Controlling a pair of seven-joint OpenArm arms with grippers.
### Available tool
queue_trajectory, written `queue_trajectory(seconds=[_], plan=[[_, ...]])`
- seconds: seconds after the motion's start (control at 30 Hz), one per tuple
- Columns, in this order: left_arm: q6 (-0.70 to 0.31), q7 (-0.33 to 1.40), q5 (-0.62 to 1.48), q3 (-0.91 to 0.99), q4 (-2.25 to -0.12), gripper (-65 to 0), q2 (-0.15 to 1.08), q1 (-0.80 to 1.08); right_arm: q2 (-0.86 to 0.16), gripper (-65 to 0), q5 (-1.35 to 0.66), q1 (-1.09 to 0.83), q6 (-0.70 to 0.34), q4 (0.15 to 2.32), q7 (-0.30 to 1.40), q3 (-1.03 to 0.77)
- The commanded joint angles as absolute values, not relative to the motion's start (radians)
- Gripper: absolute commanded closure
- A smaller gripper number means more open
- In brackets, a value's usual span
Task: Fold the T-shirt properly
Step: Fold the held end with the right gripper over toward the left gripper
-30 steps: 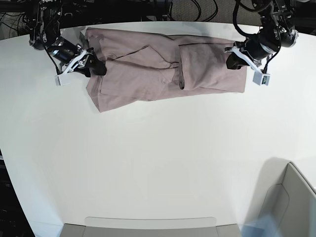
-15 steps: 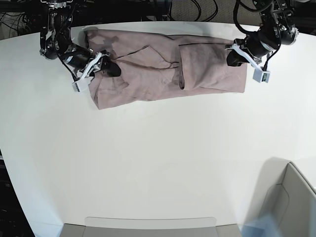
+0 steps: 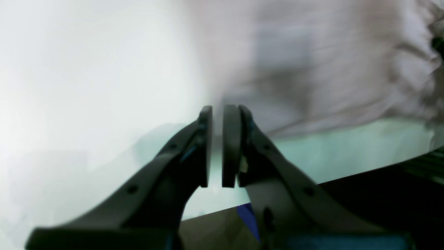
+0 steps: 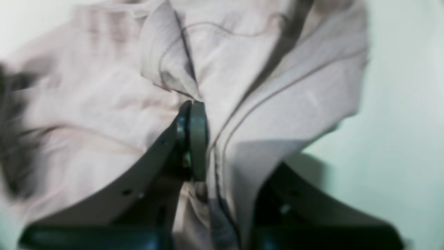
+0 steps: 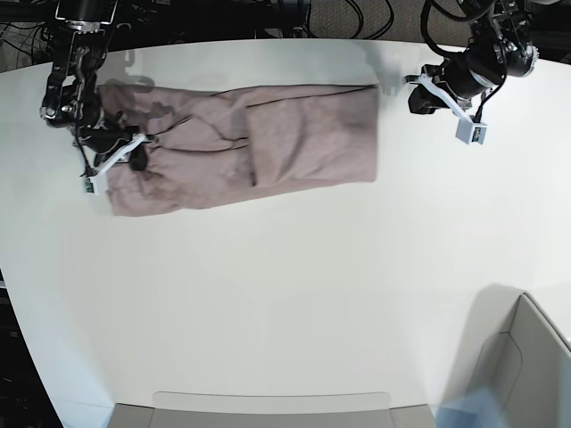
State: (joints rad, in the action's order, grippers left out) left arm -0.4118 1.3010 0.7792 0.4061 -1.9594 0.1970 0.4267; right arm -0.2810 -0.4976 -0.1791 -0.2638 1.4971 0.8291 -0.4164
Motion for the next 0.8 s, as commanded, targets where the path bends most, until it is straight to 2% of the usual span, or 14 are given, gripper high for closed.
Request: queue_trajectory(seconds=[0.0, 0.17, 0.27, 0.33, 0.57, 0.77], plan=[[-0.415, 1.290, 0.796, 0.409, -1.977, -5.1, 0.203, 0.427, -0.305, 0.0, -0.475, -0.165, -0.254, 1.541, 0.828, -0.430], [-0.415, 1.290, 0.792, 0.414, -1.977, -5.1, 0.205, 0.429, -0.302, 0.0, -0.260, -0.160, -0.171, 1.773, 0.932, -0.424], [-0.415, 1.291, 0.789, 0.414, -1.977, -5.1, 0.208, 0.429, -0.266, 0.0, -0.143, -0.145, -0.168, 1.910, 1.047, -0.331], [-0.415, 1.291, 0.791, 0.407, -1.975, -5.1, 0.231, 0.429, -0.232, 0.0, -0.030, -0.145, -0.166, 1.977, 1.064, -0.248], [-0.415, 1.291, 0.789, 0.410, -1.974, -5.1, 0.260, 0.429, -0.087, 0.0, 0.378, -0.124, -0.165, 1.988, 1.024, 0.065], [-0.415, 1.291, 0.789, 0.409, -1.972, -5.1, 0.278, 0.429, 0.019, 0.0, 0.559, -0.090, -0.163, 1.916, 1.000, 0.220]])
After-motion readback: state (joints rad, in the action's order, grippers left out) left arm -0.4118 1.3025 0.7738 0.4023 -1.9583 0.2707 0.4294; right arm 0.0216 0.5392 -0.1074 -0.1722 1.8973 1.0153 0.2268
